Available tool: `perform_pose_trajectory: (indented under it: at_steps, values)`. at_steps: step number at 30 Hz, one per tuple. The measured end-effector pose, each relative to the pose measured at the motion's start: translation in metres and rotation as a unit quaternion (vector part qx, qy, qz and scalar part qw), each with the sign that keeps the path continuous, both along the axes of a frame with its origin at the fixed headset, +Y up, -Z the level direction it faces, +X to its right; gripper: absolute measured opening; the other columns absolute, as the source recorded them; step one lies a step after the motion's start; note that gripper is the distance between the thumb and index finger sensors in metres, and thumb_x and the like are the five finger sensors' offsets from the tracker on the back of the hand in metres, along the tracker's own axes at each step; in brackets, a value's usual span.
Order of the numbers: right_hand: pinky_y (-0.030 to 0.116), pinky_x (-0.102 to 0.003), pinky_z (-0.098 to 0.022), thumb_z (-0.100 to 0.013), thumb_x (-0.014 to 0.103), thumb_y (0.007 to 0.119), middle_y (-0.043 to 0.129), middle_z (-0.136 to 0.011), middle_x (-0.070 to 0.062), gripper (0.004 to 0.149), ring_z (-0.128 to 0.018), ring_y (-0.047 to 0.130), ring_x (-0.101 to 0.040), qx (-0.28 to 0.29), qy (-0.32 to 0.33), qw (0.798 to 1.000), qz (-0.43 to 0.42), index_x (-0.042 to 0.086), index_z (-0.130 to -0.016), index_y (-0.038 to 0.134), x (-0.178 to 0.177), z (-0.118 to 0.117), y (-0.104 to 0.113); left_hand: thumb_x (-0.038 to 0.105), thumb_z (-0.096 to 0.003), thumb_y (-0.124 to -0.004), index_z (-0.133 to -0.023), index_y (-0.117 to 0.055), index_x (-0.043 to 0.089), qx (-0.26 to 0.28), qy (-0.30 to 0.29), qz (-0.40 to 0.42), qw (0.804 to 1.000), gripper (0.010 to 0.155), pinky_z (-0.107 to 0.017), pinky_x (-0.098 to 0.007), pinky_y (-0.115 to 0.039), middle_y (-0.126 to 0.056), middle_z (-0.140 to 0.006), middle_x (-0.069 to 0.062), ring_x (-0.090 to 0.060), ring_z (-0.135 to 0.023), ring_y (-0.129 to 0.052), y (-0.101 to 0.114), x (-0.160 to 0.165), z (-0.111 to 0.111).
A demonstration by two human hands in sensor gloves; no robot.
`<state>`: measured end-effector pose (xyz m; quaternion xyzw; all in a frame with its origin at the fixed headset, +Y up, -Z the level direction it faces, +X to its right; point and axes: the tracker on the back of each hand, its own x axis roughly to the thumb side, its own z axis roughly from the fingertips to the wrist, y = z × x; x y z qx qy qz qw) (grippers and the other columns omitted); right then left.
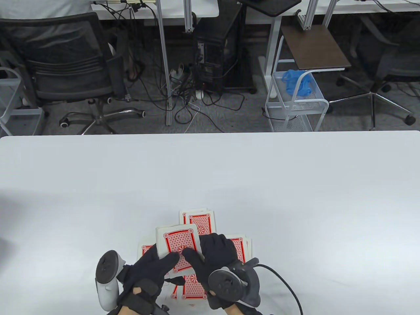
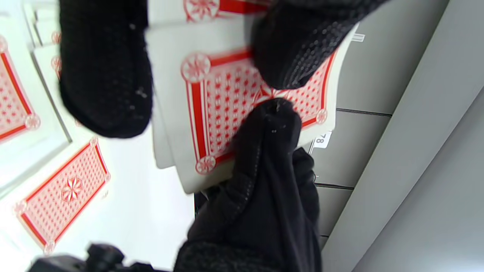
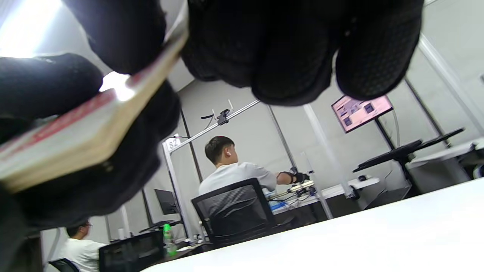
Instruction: Four-player card dealing with fan arrangement
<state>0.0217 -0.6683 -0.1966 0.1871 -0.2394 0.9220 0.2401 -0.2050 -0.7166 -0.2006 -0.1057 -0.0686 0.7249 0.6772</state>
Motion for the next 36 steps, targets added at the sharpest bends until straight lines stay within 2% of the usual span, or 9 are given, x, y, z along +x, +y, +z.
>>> perform_pose_trajectory:
  at_steps: [4,7,10,12,15,18,22,28,36]
  values:
    - [0.079,-0.063,-0.051,-0.055,0.043,0.078,0.091,-0.064,-0.004,0.038,-0.056,0.096,-0.031,-0.013,0.034,0.999,-0.039,0.013,-0.078,0.08,0.002,-0.001,0.004,0.04,-0.0529,-0.087,-0.099,-0.078,0.028,-0.003,-0.008,0.033,0.999,0.049,-0.035,-0.042,-0.101,-0.099,-0.094,0.004,-0.032,-0.072,-0.112,-0.002,0.0,-0.001]
    - [0.079,-0.062,-0.052,-0.057,0.04,0.076,0.091,-0.066,-0.005,0.036,-0.059,0.096,-0.031,-0.076,0.092,0.985,-0.127,0.013,-0.081,0.079,0.01,-0.009,0.001,0.039,-0.0527,-0.088,-0.1,-0.077,0.027,-0.03,-0.04,0.096,0.994,0.05,-0.035,-0.043,-0.101,-0.099,-0.095,0.004,-0.033,-0.073,-0.111,-0.008,0.001,-0.004]
    - [0.077,-0.065,-0.053,-0.06,0.035,0.07,0.094,-0.072,-0.009,0.037,-0.064,0.096,-0.036,-0.164,0.165,0.938,-0.258,0.01,-0.085,0.082,0.019,-0.022,-0.012,0.036,-0.0523,-0.088,-0.101,-0.076,0.024,-0.042,-0.068,0.13,0.988,0.051,-0.037,-0.045,-0.1,-0.098,-0.096,0.0,-0.035,-0.074,-0.11,-0.01,-0.002,-0.008]
    - [0.073,-0.067,-0.056,-0.064,0.033,0.064,0.092,-0.08,-0.013,0.042,-0.071,0.093,-0.041,-0.228,0.222,0.893,-0.317,0.006,-0.091,0.08,0.022,-0.029,-0.023,0.035,-0.0519,-0.088,-0.101,-0.076,0.024,-0.032,-0.061,0.116,0.991,0.052,-0.037,-0.044,-0.1,-0.099,-0.096,0.0,-0.034,-0.073,-0.111,-0.009,-0.009,-0.011]
    - [0.073,-0.068,-0.055,-0.066,0.034,0.056,0.094,-0.08,-0.014,0.045,-0.07,0.093,-0.043,-0.239,0.206,0.871,-0.377,0.005,-0.091,0.08,0.026,-0.031,-0.032,0.034,-0.0522,-0.087,-0.101,-0.076,0.024,-0.03,-0.014,0.097,0.995,0.051,-0.037,-0.044,-0.101,-0.098,-0.095,0.0,-0.035,-0.073,-0.111,-0.006,-0.023,-0.011]
    - [0.073,-0.07,-0.053,-0.066,0.037,0.052,0.095,-0.071,-0.013,0.045,-0.066,0.093,-0.045,-0.223,0.168,0.876,-0.393,0.009,-0.079,0.084,0.029,-0.028,-0.032,0.035,-0.0527,-0.086,-0.101,-0.076,0.023,-0.028,0.043,0.076,0.996,0.051,-0.036,-0.044,-0.101,-0.098,-0.095,-0.001,-0.035,-0.072,-0.111,-0.004,-0.039,-0.01]
    - [0.073,-0.07,-0.053,-0.066,0.04,0.053,0.094,-0.067,-0.012,0.043,-0.066,0.092,-0.045,-0.209,0.093,0.916,-0.329,0.013,-0.064,0.086,0.033,-0.024,-0.031,0.036,-0.0531,-0.086,-0.101,-0.076,0.023,-0.019,0.103,0.073,0.992,0.051,-0.036,-0.043,-0.101,-0.098,-0.095,-0.001,-0.034,-0.072,-0.111,-0.001,-0.058,-0.008]
    - [0.069,-0.072,-0.055,-0.063,0.038,0.062,0.09,-0.075,-0.016,0.039,-0.074,0.086,-0.049,-0.224,0.109,0.898,-0.362,0.011,-0.056,0.09,0.027,-0.021,-0.03,0.037,-0.0536,-0.085,-0.101,-0.075,0.023,-0.012,0.085,0.085,0.993,0.05,-0.037,-0.043,-0.101,-0.098,-0.096,-0.001,-0.034,-0.072,-0.11,0.003,-0.051,-0.006]
    - [0.068,-0.073,-0.056,-0.056,0.036,0.071,0.092,-0.078,-0.016,0.037,-0.076,0.086,-0.05,-0.21,0.11,0.916,-0.322,0.01,-0.044,0.094,0.016,-0.015,-0.026,0.037,-0.0544,-0.084,-0.102,-0.074,0.024,0.028,0.085,0.088,0.992,0.05,-0.038,-0.043,-0.1,-0.097,-0.097,0.0,-0.034,-0.074,-0.11,0.019,-0.045,-0.001]
